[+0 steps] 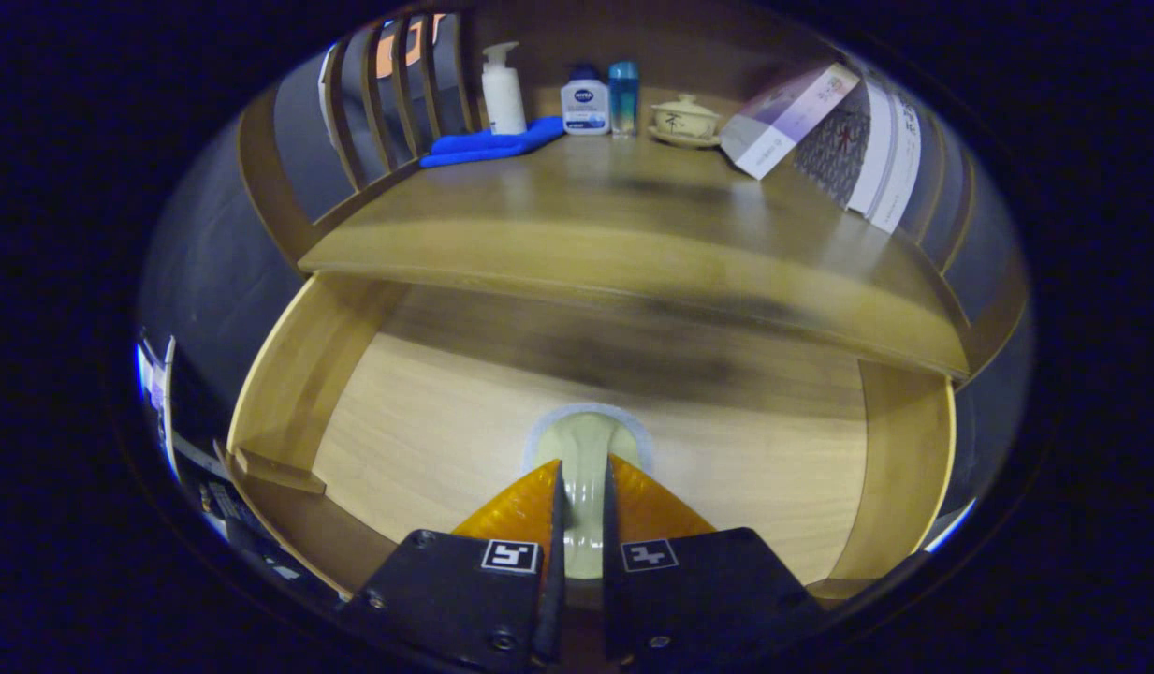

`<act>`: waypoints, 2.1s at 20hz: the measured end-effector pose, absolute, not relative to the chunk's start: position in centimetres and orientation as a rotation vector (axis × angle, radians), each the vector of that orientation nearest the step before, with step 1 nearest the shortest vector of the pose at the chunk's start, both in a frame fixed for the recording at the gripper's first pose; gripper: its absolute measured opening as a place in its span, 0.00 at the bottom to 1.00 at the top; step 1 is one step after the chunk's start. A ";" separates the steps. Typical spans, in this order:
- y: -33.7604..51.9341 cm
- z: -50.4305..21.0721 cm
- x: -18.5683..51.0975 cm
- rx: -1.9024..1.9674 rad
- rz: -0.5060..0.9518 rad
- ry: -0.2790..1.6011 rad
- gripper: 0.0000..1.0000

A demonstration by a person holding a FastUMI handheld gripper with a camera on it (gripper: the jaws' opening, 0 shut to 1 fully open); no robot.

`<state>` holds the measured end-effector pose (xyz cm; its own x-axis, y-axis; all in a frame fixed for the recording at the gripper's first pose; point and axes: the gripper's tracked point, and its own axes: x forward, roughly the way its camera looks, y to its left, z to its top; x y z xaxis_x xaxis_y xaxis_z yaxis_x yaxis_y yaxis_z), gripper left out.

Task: Pull open the drawer, take out the items inside it, and place them on the countertop above the cabinet.

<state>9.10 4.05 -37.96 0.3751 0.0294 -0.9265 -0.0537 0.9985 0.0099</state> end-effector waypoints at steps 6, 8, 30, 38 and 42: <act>3.3 -33.5 9.7 -0.008 0.046 1.108 0.19; 3.1 -31.9 10.1 -0.011 0.047 1.083 0.19; 2.3 -28.3 27.3 -0.062 -0.047 1.006 0.19; 1.8 -30.0 28.2 -0.029 -0.078 1.008 0.34; 2.3 -26.6 27.4 0.025 -0.053 0.892 0.60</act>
<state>27.37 2.27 -26.60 0.6265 -0.0357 -0.7786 0.0569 0.9984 0.0000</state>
